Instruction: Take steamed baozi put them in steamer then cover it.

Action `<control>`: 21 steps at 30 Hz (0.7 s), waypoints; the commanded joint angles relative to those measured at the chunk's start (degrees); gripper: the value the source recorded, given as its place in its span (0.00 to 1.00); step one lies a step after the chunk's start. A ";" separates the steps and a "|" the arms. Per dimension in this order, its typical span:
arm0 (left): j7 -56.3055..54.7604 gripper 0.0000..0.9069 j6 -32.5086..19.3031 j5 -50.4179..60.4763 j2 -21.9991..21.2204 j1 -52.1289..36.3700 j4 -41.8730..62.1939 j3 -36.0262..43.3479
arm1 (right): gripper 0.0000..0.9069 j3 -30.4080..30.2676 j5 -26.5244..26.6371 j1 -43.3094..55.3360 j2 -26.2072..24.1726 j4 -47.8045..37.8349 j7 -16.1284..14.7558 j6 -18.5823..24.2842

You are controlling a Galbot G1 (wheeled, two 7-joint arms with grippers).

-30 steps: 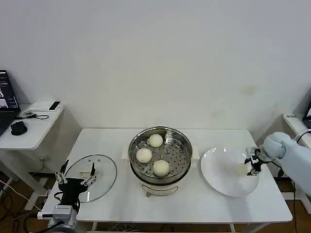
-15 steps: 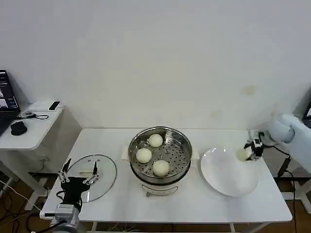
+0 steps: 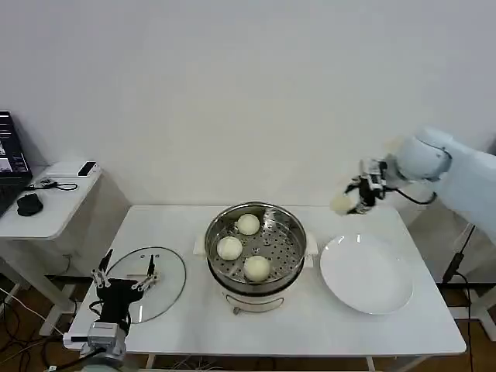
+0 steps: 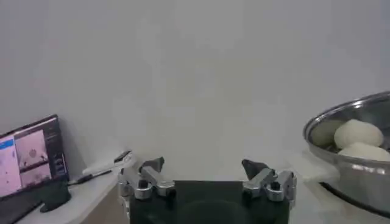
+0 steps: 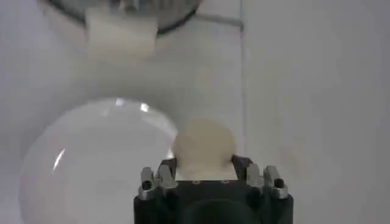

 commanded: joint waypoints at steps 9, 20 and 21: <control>0.02 1.00 -0.06 -0.04 -0.70 0.25 0.17 -0.22 | 0.71 -10.79 27.00 4.05 15.10 7.59 20.94 -17.07; -0.01 1.00 -0.10 0.02 -1.07 0.01 1.03 -0.18 | 0.72 -10.63 23.99 -2.67 15.29 5.85 22.50 -17.10; 0.00 1.00 -0.08 0.01 -1.07 0.00 1.02 -0.17 | 0.72 -10.60 23.75 -2.94 15.29 5.68 22.40 -17.08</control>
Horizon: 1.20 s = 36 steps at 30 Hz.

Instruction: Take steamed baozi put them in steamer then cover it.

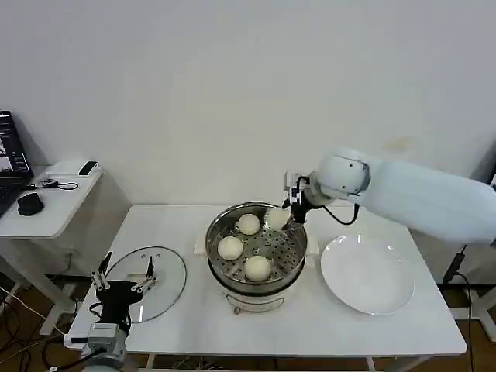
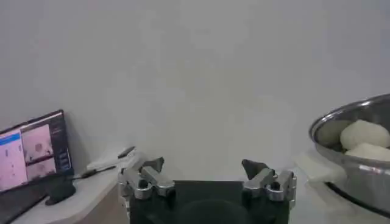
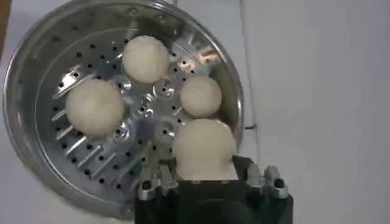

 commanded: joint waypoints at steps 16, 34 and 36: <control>0.03 1.00 -0.09 -0.41 0.12 -0.17 0.00 -0.03 | 0.72 -0.89 0.67 -6.06 3.35 -1.84 4.28 -2.62; 0.03 1.00 -0.68 -0.60 0.19 0.39 -0.01 -0.88 | 1.00 10.50 -4.05 -6.85 -3.84 7.98 11.75 -1.45; -0.01 1.00 -0.66 -0.57 0.04 0.35 -0.12 -0.87 | 1.00 14.07 -4.62 -8.95 -6.23 9.58 15.94 -0.96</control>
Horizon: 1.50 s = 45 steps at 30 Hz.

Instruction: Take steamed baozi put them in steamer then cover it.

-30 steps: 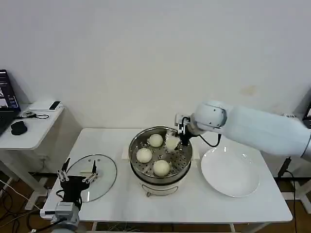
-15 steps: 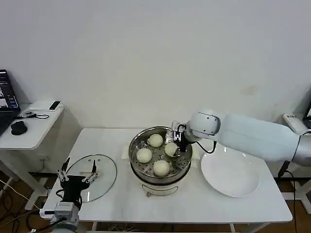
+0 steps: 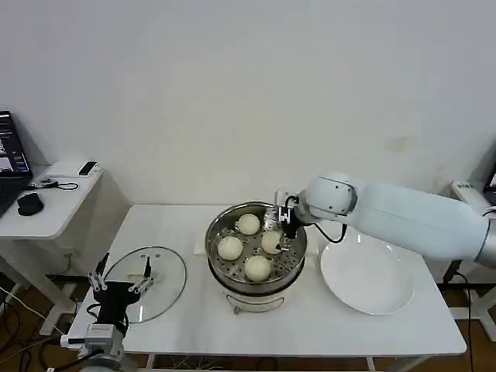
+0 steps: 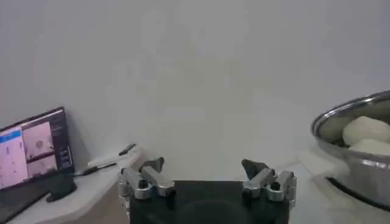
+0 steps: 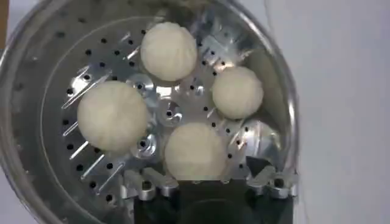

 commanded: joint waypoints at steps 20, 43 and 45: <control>-1.01 1.00 -3.31 1.82 -0.15 -0.12 3.45 0.71 | 1.00 92.40 -33.42 -88.88 1.08 19.66 31.39 35.23; 0.70 1.00 -13.44 59.06 6.66 1.50 19.21 -4.96 | 1.00 126.69 -35.59 -118.03 37.33 28.25 22.95 48.27; -0.08 1.00 -14.25 62.01 7.38 0.53 22.08 -5.03 | 1.00 126.64 -35.37 -118.93 37.16 28.96 23.06 48.00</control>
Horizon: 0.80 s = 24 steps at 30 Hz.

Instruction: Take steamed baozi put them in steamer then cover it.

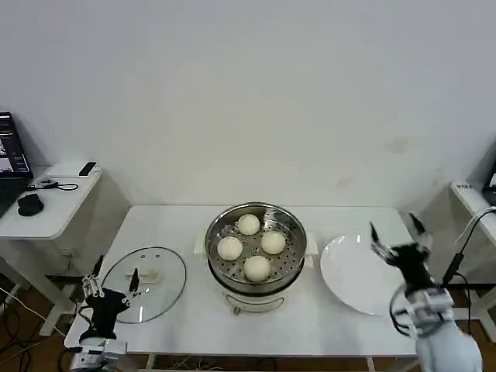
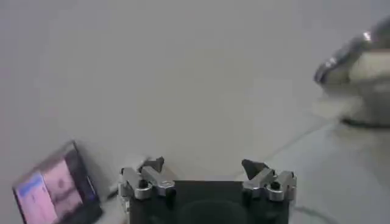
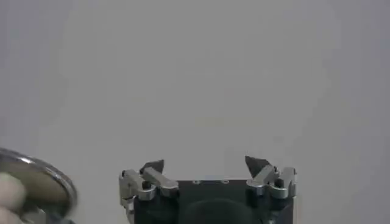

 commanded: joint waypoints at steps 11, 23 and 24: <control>-1.05 1.00 -5.90 40.68 7.17 -8.50 25.50 1.40 | 1.00 13.10 2.89 -13.81 9.73 4.30 -0.35 1.70; -0.59 1.00 -5.39 40.22 8.54 -15.09 28.64 4.86 | 1.00 12.16 0.96 -14.35 12.31 4.75 -0.76 2.16; -0.47 1.00 -5.40 40.07 8.56 -15.21 28.73 5.17 | 1.00 12.06 0.46 -14.49 12.40 4.67 -0.94 2.38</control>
